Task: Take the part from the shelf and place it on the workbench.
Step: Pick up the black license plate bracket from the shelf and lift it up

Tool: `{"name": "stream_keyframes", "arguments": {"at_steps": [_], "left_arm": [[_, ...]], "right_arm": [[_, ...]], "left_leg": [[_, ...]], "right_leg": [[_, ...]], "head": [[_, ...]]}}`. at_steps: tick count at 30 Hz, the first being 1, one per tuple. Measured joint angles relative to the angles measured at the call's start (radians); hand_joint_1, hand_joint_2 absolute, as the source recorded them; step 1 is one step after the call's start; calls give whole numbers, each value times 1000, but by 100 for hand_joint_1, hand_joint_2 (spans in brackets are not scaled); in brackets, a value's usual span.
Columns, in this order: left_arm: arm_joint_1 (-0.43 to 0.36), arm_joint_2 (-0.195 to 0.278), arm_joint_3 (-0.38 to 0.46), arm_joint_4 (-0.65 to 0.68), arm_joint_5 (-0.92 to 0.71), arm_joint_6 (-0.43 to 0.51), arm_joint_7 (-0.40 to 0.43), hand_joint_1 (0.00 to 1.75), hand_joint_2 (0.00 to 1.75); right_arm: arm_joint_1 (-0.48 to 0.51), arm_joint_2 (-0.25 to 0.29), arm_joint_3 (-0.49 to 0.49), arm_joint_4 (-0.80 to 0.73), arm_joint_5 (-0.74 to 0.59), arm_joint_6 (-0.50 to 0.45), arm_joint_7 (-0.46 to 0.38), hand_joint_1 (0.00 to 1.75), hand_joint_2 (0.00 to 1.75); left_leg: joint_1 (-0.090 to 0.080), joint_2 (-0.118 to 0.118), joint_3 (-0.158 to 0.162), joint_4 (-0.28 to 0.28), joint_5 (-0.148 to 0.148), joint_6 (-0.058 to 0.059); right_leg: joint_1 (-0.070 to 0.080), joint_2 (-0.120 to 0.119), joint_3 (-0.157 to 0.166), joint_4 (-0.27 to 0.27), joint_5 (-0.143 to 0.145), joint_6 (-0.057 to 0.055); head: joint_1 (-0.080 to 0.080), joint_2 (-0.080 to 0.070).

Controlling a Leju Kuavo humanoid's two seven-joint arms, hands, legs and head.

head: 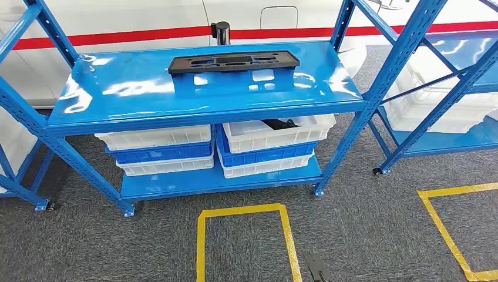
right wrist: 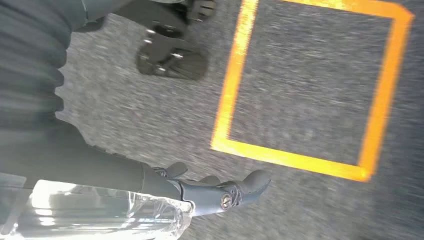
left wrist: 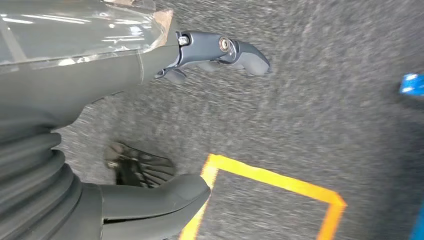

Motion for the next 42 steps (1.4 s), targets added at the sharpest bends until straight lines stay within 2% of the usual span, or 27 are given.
{"name": "stream_keyframes", "arguments": {"at_steps": [6, 10, 18, 23, 26, 29, 37, 42], "left_arm": [[-28, -22, 87, 21, -23, 3, -83, 0, 175], [-45, -32, 133, 29, -43, -3, -114, 0, 175], [-71, -34, 146, 32, -79, -17, -118, 0, 175], [-86, -39, 144, 28, -94, -77, -118, 0, 175], [-96, -50, 135, 4, -106, -18, -118, 0, 175], [-106, -60, 115, -8, -120, 19, -118, 0, 175], [-139, -73, 48, -8, -148, 23, -118, 0, 175], [-152, -72, 15, -6, -169, 48, -114, 0, 175]], "right_arm": [[-43, 23, -27, 15, 58, -41, -52, 0, 175], [-71, 38, -41, 22, 81, -35, -137, 0, 175], [-135, 70, -7, 25, 171, 11, -173, 0, 175], [-182, 72, 69, -14, 267, -69, -225, 0, 175], [-218, 53, 110, -121, 278, -84, -253, 0, 175], [-205, 24, 146, -301, 283, -87, -246, 0, 175], [-100, -63, 250, -829, 355, -93, -181, 0, 175], [-106, -121, 306, -1059, 435, -93, -134, 0, 175]], "left_leg": [[0, 0, 0, 0, 0, 0], [0, 0, 0, 0, 0, 0], [0, 0, 0, 0, 1, 0], [0, 0, -1, 0, 2, 1], [-1, 0, 0, 1, 2, 1], [-1, -2, 0, 2, 3, 2], [-1, -1, -2, 2, 2, 2], [-1, -1, -3, 2, 3, 2]], "right_leg": [[0, 0, 0, 0, 0, 0], [0, 0, -1, 0, 0, 0], [0, 0, 0, 1, 0, 0], [0, 0, -1, 1, 1, 1], [0, -1, -1, 1, 1, 1], [-1, -2, 0, 1, 1, 1], [-1, -3, -2, 1, 1, 1], [-1, -2, -2, 1, 2, 2]], "head": [[0, 0], [0, 0], [0, 0], [0, 0], [0, 0], [0, 0], [0, 0], [0, 0]]}}
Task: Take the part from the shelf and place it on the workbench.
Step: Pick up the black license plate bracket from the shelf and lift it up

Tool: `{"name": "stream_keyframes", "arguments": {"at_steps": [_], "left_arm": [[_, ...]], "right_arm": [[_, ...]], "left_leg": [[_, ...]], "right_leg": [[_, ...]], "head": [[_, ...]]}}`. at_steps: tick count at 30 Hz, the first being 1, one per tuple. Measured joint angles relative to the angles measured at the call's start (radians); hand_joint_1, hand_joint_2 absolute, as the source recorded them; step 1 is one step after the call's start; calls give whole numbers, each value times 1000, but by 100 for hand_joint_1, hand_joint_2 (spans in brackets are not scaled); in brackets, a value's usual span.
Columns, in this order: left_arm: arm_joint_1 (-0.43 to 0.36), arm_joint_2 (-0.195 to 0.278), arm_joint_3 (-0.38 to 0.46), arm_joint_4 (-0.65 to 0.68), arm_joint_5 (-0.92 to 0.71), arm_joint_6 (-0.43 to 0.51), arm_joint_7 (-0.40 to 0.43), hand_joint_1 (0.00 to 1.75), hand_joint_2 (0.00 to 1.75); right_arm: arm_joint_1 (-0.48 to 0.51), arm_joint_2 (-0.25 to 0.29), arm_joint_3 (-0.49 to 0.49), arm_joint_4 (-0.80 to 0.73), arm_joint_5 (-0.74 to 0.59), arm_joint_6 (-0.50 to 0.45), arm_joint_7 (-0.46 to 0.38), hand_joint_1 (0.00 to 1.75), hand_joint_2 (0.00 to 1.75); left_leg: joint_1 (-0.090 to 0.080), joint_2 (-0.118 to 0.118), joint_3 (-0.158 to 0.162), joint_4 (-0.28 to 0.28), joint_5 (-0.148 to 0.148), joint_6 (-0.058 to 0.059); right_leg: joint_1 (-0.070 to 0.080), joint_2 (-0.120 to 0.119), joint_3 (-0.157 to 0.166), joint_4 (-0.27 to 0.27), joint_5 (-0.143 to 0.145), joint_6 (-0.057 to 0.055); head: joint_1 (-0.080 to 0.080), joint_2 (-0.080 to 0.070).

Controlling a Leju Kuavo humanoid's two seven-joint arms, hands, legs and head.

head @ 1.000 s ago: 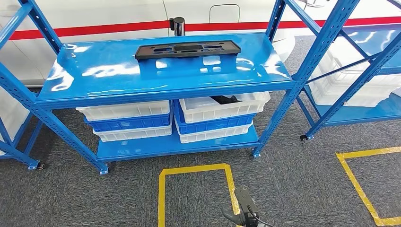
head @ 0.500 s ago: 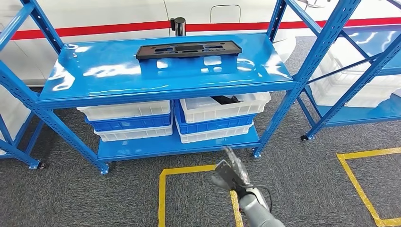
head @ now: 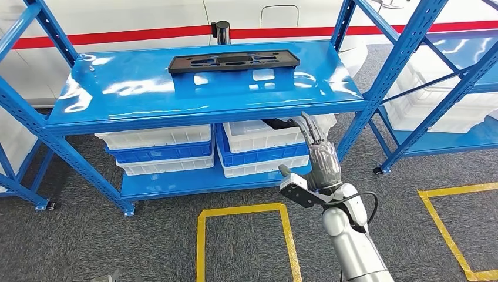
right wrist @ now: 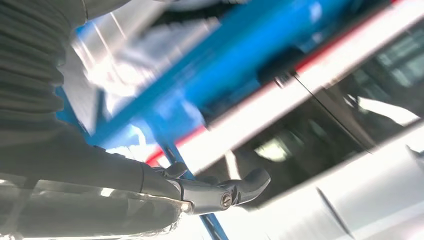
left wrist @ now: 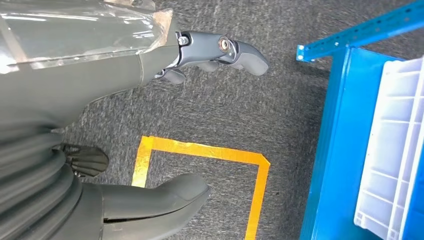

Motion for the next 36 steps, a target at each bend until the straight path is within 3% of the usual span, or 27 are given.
{"name": "stream_keyframes", "arguments": {"at_steps": [3, 9, 13, 18, 22, 28, 36], "left_arm": [[-9, 0, -10, 1, 5, -6, 0, 0, 175], [-33, -8, -35, 1, 13, -33, 1, 0, 175], [-45, -15, -61, 2, 2, -36, 5, 0, 175], [-63, -23, -104, 5, -15, -30, 16, 0, 175], [-76, -27, -128, 5, -13, -18, 40, 0, 0], [-84, -23, -153, 5, -9, -6, 57, 0, 0], [-82, -12, -180, 7, -21, 26, 62, 0, 0]], "right_arm": [[-70, -34, 40, -71, 34, 29, 49, 0, 175], [-335, -57, 151, -88, 69, 132, 188, 0, 175], [-477, -42, 224, -38, 79, 170, 260, 0, 175], [-645, 19, 297, 117, 160, 203, 392, 0, 175], [-685, 71, 334, 214, 205, 203, 412, 0, 175], [-642, 99, 365, 248, 250, 204, 395, 0, 175], [-570, 93, 374, 241, 242, 207, 373, 0, 175]], "left_leg": [[0, 0, -1, 0, 1, 1], [-1, -1, -2, 0, 5, 1], [-1, -2, -3, 0, 5, 1], [-1, -1, -4, 1, 6, 1], [-1, -3, -5, 1, 6, 1], [-1, -2, -6, 1, 6, 1], [-1, -2, -6, 1, 6, 1]], "right_leg": [[0, 0, 0, 1, 1, 1], [-1, 0, -2, 2, 3, 4], [-1, -1, -2, 4, 3, 4], [-2, 0, -6, 5, 3, 4], [-1, -1, -6, 6, 3, 4], [-2, -1, -7, 5, 3, 4], [-2, -1, -8, 5, 3, 4]], "head": [[0, 0], [0, 0], [0, 0], [0, 0], [0, 0], [0, 0], [0, 0]]}}
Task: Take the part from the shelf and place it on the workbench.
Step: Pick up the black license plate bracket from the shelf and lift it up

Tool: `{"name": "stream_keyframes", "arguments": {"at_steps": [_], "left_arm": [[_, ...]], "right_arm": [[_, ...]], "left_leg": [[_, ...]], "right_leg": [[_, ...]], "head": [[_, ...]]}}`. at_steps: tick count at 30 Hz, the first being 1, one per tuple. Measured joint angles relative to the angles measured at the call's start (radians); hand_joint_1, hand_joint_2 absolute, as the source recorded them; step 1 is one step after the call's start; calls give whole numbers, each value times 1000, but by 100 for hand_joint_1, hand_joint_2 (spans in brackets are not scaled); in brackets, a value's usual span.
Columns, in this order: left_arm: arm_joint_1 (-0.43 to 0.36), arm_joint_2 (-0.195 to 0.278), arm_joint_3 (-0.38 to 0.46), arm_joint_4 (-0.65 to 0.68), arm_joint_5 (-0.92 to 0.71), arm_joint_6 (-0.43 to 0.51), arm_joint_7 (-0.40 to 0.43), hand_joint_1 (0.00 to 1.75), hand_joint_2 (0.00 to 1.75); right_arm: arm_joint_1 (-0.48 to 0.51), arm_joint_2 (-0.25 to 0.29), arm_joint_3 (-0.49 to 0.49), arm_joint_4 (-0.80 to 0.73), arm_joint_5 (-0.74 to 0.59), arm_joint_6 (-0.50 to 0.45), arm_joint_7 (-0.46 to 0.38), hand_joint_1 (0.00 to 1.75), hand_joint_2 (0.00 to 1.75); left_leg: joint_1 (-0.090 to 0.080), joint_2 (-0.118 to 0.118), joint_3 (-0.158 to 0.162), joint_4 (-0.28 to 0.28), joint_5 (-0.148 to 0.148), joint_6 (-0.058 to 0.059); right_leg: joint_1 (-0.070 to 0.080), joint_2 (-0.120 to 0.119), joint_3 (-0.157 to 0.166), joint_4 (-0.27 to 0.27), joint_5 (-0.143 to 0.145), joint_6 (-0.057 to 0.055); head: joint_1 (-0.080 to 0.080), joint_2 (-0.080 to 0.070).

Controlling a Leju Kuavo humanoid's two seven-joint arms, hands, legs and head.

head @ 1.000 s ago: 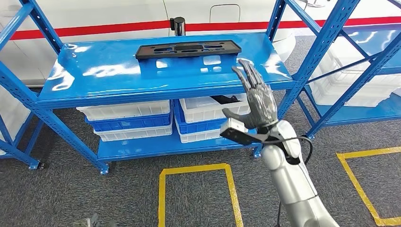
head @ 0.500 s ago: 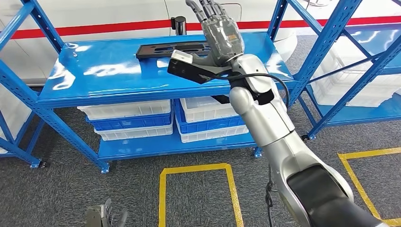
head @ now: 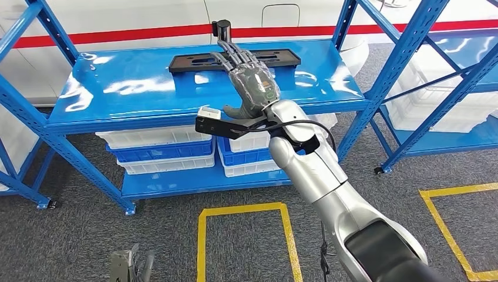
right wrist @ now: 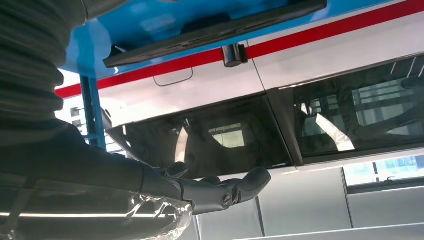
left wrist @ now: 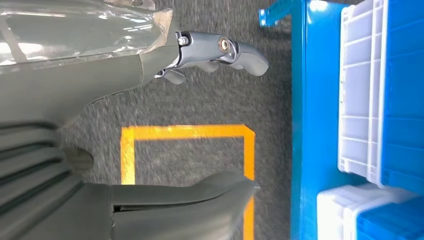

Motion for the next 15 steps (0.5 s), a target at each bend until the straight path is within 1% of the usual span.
{"name": "stream_keyframes", "arguments": {"at_steps": [3, 6, 11, 15], "left_arm": [[3, 5, -7, 2, -4, 49, 8, 0, 0], [5, 9, -15, 4, -8, 74, 12, 0, 0], [6, 11, -20, 10, -9, 76, 21, 0, 0], [8, 13, -25, 13, -5, 73, 27, 0, 0]], "right_arm": [[10, -17, -21, -17, -36, 15, -11, 0, 175], [-6, -41, -52, -27, -66, 50, -12, 0, 175], [-52, -77, -90, -29, -108, 97, -16, 0, 175], [-72, -93, -109, -29, -140, 107, -29, 0, 175]], "left_leg": [[0, 0, 0, 0, 0, 0], [0, 0, -1, 0, 0, 0], [0, 0, -1, 0, 0, 0], [-3, -2, -6, 7, 0, 1]], "right_leg": [[0, 0, 0, 0, 0, 0], [0, 0, 0, 0, 0, 0], [0, 0, -1, 0, 0, 0], [-2, 0, -3, -1, 2, 4]], "head": [[0, 0], [0, 0], [0, 0], [0, 0]]}}
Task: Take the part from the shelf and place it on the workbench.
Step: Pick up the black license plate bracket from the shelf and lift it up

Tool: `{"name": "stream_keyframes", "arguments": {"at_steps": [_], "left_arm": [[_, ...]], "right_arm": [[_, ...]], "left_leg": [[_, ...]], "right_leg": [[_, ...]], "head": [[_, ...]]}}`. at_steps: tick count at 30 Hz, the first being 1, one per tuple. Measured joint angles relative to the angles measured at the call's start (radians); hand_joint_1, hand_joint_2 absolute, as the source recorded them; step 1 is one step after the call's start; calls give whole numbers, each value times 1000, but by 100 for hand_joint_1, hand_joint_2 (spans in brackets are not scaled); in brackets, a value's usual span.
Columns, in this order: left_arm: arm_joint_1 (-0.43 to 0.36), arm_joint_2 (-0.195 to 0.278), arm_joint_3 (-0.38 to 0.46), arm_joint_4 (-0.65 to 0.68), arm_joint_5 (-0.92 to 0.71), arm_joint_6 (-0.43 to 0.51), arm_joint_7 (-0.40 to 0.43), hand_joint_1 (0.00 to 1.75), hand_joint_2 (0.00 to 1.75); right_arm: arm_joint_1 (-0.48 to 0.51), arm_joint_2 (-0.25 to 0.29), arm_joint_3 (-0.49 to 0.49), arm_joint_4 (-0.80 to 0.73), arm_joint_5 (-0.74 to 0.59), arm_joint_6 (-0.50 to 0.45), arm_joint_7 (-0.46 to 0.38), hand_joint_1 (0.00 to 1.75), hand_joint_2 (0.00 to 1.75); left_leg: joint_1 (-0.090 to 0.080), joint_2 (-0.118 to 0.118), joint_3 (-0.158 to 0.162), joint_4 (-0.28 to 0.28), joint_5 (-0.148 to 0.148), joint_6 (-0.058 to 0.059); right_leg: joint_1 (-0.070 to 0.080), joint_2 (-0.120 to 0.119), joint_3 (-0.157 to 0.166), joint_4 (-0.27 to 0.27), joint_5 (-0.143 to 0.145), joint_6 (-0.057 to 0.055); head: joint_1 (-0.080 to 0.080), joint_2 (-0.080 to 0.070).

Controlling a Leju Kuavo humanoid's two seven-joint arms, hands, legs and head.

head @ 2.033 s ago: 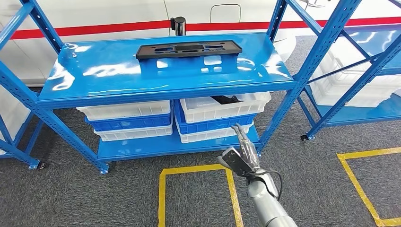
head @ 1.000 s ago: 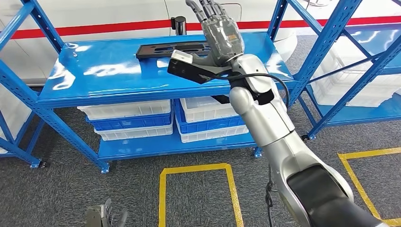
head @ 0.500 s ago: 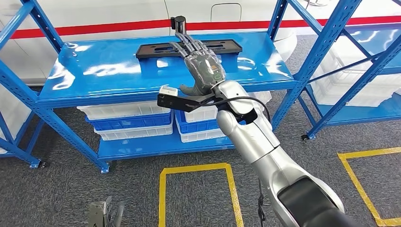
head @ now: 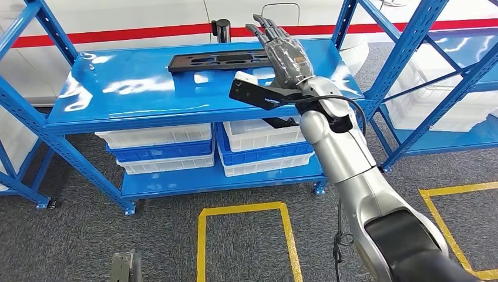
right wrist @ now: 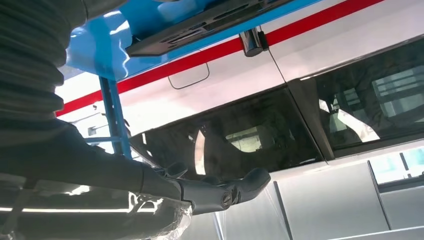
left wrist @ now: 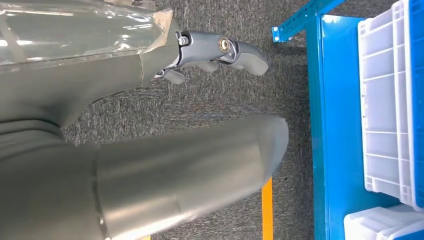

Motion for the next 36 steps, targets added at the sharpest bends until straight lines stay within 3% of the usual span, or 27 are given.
{"name": "stream_keyframes", "arguments": {"at_steps": [5, 8, 11, 12, 13, 14, 16, 18, 20, 23, 25, 27, 28, 29, 30, 32, 34, 36], "left_arm": [[3, 7, 0, 2, 29, -3, -4, 0, 0], [4, 10, 0, 2, 41, -5, -8, 0, 0], [9, 13, 0, 2, 44, -2, -9, 0, 0], [11, 13, 0, 2, 44, -1, -9, 0, 0], [12, 14, 0, 2, 44, -1, -9, 0, 0], [13, 14, 0, 3, 44, -1, -9, 0, 0], [14, 14, 0, 3, 45, -1, -9, 0, 0], [14, 15, 0, 3, 46, -1, -9, 0, 0], [15, 15, 0, 4, 46, 0, -9, 0, 0], [15, 18, 0, 3, 49, 2, -9, 0, 0], [14, 20, 0, 3, 54, 5, -9, 0, 0], [15, 22, 0, 3, 59, 7, -8, 0, 0], [15, 23, 0, 3, 60, 8, -8, 0, 0], [16, 24, 0, 3, 61, 8, -7, 0, 0], [15, 27, 0, 3, 62, 8, -6, 0, 0], [13, 31, 0, 4, 62, 8, -3, 0, 0], [10, 34, 0, 4, 63, 7, 1, 0, 0], [8, 35, 0, 4, 67, 5, 3, 0, 0]], "right_arm": [[-37, -3, 1, 19, -35, -3, -30, 0, 175], [-61, 6, 9, 43, -36, -22, -38, 0, 175], [-74, 16, 23, 69, -31, -32, -39, 0, 175], [-75, 18, 26, 76, -30, -33, -39, 0, 175], [-74, 19, 29, 82, -30, -33, -39, 0, 175], [-74, 19, 31, 87, -30, -33, -39, 0, 175], [-78, 20, 35, 93, -29, -33, -39, 0, 175], [-82, 23, 39, 99, -29, -35, -39, 0, 175], [-83, 26, 43, 105, -29, -37, -39, 0, 175], [-87, 30, 45, 112, -29, -39, -40, 0, 175], [-95, 40, 48, 120, -29, -40, -41, 0, 175], [-101, 50, 51, 135, -29, -44, -42, 0, 175], [-102, 55, 53, 143, -29, -47, -44, 0, 175], [-104, 59, 55, 152, -30, -51, -46, 0, 175], [-106, 64, 56, 159, -31, -56, -49, 0, 175], [-115, 73, 59, 172, -35, -68, -55, 0, 175], [-127, 79, 63, 183, -38, -77, -59, 0, 175], [-132, 80, 66, 194, -43, -85, -64, 0, 175]], "left_leg": [[-3, 0, -7, 5, 1, 3], [3, 7, 2, -9, 12, 19], [5, 17, 3, -14, 16, 27], [5, 19, 3, -13, 15, 27], [4, 20, 3, -13, 15, 27], [4, 20, 5, -13, 13, 25], [3, 20, 11, -12, 6, 20], [-1, 21, 9, -8, -1, 10], [-3, 23, 2, -6, -4, 2], [1, 23, -8, 15, -22, -12], [6, 22, -57, 111, -68, -24], [11, 22, -134, 238, -107, -33], [13, 22, -161, 270, -104, -35], [16, 22, -171, 266, -83, -37], [18, 22, -162, 227, -47, -38], [22, 22, -114, 99, 28, -39], [22, 19, -80, 21, 53, -35], [18, 17, -74, 11, 52, -28]], "right_leg": [[-4, 1, -3, -3, 4, 7], [-5, -16, -26, 26, -9, 9], [-3, -40, -139, 228, -72, -1], [-1, -41, -177, 290, -84, -1], [2, -41, -198, 315, -80, 2], [4, -41, -199, 297, -59, 8], [6, -46, -154, 164, 13, 16], [12, -52, -106, 50, 60, 5], [20, -52, -97, 28, 64, -15], [10, -49, -96, 25, 61, -40], [5, -47, -90, 23, 57, -57], [7, -46, -89, 23, 56, -64], [7, -45, -89, 24, 55, -64], [8, -43, -88, 24, 55, -64], [7, -42, -88, 25, 55, -64], [10, -39, -89, 27, 54, -62], [18, -36, -94, 30, 54, -59], [26, -36, -98, 31, 56, -57]], "head": [[0, 0], [1, 0], [4, 0], [4, 0], [4, 0], [5, 0], [5, 0], [3, 0], [1, 0], [-1, 0], [-3, 0], [-4, 0], [-4, 0], [-4, 0], [-4, 0], [-4, 0], [-4, 0], [-3, 0]]}}
